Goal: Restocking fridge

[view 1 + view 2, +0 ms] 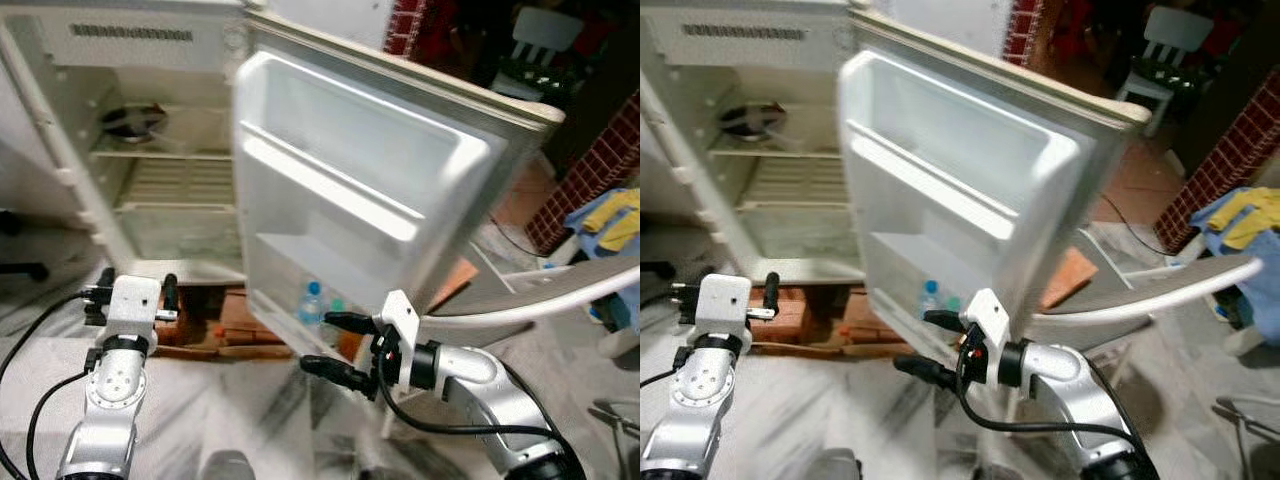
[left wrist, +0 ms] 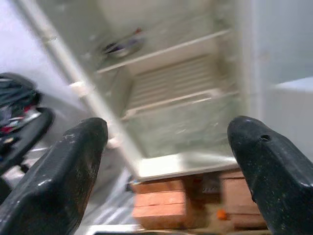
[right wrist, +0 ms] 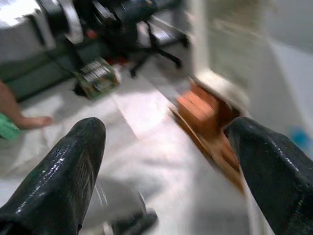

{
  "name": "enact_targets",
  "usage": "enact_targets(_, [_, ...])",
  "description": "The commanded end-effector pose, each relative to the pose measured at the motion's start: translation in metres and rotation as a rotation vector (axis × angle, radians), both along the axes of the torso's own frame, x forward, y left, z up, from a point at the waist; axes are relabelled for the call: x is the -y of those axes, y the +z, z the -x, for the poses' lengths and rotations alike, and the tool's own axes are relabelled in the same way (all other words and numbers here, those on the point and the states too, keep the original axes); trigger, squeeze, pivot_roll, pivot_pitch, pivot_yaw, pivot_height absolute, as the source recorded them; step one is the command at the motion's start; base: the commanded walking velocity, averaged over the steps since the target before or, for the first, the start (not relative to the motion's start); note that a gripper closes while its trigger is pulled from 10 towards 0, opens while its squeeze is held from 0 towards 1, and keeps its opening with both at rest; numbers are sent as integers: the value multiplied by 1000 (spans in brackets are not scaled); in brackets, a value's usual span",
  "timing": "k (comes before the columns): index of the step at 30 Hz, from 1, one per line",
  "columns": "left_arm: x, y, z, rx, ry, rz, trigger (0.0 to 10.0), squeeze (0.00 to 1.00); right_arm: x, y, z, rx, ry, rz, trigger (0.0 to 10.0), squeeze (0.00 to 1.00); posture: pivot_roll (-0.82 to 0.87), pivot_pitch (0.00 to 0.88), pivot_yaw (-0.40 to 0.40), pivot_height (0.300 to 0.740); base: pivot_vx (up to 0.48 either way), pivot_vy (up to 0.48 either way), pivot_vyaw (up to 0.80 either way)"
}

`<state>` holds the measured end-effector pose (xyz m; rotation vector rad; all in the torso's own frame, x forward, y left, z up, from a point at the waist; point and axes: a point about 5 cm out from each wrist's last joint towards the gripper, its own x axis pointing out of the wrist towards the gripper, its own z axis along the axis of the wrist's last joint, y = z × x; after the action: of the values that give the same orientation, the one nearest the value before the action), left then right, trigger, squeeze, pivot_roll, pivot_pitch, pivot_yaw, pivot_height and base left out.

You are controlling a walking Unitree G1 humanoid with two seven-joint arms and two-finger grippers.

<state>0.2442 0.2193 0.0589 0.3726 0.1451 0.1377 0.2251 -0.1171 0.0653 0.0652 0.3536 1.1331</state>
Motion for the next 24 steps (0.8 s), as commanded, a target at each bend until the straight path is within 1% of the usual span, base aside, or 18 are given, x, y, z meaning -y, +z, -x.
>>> enact_targets(1, [7,1,-2,-3,-26,-5,10000,0,9,-1,-6,26,-48,36,10000,0,150,0,-37,740,0,-480,0])
enact_targets(4, [6,-1,-1,-10,-21,-7,10000,0,14,-2,-12,51,-101,63,10000,0,150,0,-37,740,0,-480,0])
enact_targets(5, [6,-1,0,-13,-19,-8,10000,0,18,0,-18,75,-154,65,10000,0,150,0,-41,740,0,-480,0])
enact_targets(7, [6,-2,0,-16,-15,-6,10000,0,21,1,-24,84,-206,58,10000,0,151,0,-45,740,0,-480,0])
enact_targets(8, [6,-2,0,-16,-15,-6,10000,0,21,1,-24,84,-206,58,10000,0,151,0,-45,740,0,-480,0])
enact_targets(9, [6,-2,0,-18,-11,-3,10000,0,24,1,-27,98,-238,71,10000,0,152,0,-46,740,0,-480,0])
enact_targets(10, [5,-3,0,-22,-3,2,10000,0,27,2,-31,117,-279,85,10000,0,152,0,-46,740,0,-480,0])
enact_targets(11, [3,-3,2,-25,21,19,10000,0,35,6,-40,145,-386,77,10000,0,153,0,-47,740,0,-394,0])
enact_targets(13, [-1,-4,4,-33,51,42,10000,0,42,11,-48,174,-490,58,10000,0,150,0,-48,740,0,-129,0])
enact_targets(15, [-4,-5,7,-40,82,73,10000,0,47,15,-54,224,-557,68,10000,0,150,0,-51,740,0,0,0])
enact_targets(16, [-8,-9,11,-66,134,140,10000,0,52,18,-58,254,-615,69,10000,0,158,0,-62,740,0,0,0])
enact_targets(17, [-10,-12,14,-81,161,181,10000,0,53,19,-60,262,-638,68,10000,0,158,0,-62,740,0,0,0])
enact_targets(18, [-16,-20,18,-128,245,296,10000,0,57,22,-65,279,-693,74,10000,0,162,0,-64,740,0,0,0])
enact_targets(19, [-20,-24,20,-152,269,328,10000,0,57,25,-68,285,-723,55,10000,0,164,0,-62,740,0,0,0])
enact_targets(20, [-20,-24,20,-152,269,328,10000,0,57,25,-68,285,-723,55,10000,0,164,0,-62,740,0,0,0])
enact_targets(21, [-20,-25,20,-164,250,336,10000,0,57,31,-75,313,-768,38,10000,0,166,0,-61,740,0,0,744])
enact_targets(23, [-20,-25,19,-163,239,341,10000,0,57,34,-78,326,-788,36,10000,0,166,0,-61,740,0,0,744])
enact_targets(24, [-19,-26,20,-181,233,346,10000,0,55,40,-84,338,-814,9,10000,0,171,0,-58,740,0,0,744])
